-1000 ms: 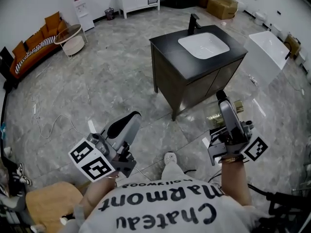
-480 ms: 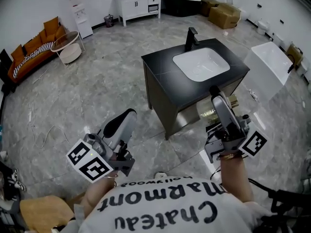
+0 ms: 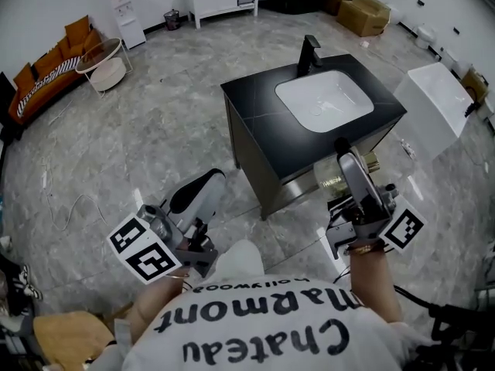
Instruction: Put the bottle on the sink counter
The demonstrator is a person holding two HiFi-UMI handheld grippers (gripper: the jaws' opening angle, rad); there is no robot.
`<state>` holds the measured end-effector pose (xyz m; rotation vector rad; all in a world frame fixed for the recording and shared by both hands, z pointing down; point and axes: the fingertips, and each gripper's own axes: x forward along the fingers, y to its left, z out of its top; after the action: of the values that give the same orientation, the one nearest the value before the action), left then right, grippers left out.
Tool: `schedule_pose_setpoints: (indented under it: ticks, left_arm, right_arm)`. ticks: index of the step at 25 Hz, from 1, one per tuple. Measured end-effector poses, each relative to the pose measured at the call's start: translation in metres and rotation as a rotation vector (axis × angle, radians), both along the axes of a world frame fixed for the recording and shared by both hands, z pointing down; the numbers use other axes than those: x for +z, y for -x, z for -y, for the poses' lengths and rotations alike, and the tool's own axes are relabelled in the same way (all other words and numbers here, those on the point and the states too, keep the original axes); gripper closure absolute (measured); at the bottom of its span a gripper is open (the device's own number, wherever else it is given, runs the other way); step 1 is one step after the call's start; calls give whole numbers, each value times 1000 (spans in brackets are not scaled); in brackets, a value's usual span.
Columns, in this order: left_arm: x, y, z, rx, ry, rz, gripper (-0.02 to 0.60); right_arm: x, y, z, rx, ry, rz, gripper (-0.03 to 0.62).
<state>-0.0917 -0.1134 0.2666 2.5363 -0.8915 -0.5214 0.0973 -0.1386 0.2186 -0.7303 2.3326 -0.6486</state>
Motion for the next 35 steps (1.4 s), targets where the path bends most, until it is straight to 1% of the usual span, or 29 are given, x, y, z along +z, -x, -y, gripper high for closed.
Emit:
schedule_pose_setpoints:
  ticks: [4, 9, 12, 16, 19, 21, 23, 29, 32, 35]
  left_arm:
    - [7, -7, 34, 17, 13, 17, 566]
    - [19, -3, 87, 47, 41, 27, 566]
    - [21, -2, 123, 90, 39, 22, 566]
    - [20, -5, 174, 170, 22, 22, 566]
    - [17, -5, 221, 202, -1, -1, 566]
    - [17, -6, 257, 224, 0, -4, 566]
    - [19, -11, 285, 253, 7, 16, 566]
    - [46, -25, 349, 348, 4, 142, 566]
    - [70, -29, 382, 386, 53, 170, 566]
    - [96, -35, 406, 421, 115, 207, 566]
  right_arm:
    - [16, -3, 31, 10, 33, 1, 246]
    - [30, -2, 80, 52, 74, 6, 246]
    - [37, 0, 113, 86, 88, 2, 246]
    - [46, -1, 161, 138, 110, 12, 246]
    - [54, -3, 198, 189, 132, 10, 246]
    - [61, -3, 224, 227, 154, 8, 246]
    - [66, -4, 245, 257, 173, 0, 246]
    - [91, -5, 297, 331, 250, -15, 246]
    - [117, -4, 324, 375, 315, -53, 246]
    - [149, -6, 337, 424, 385, -111, 246]
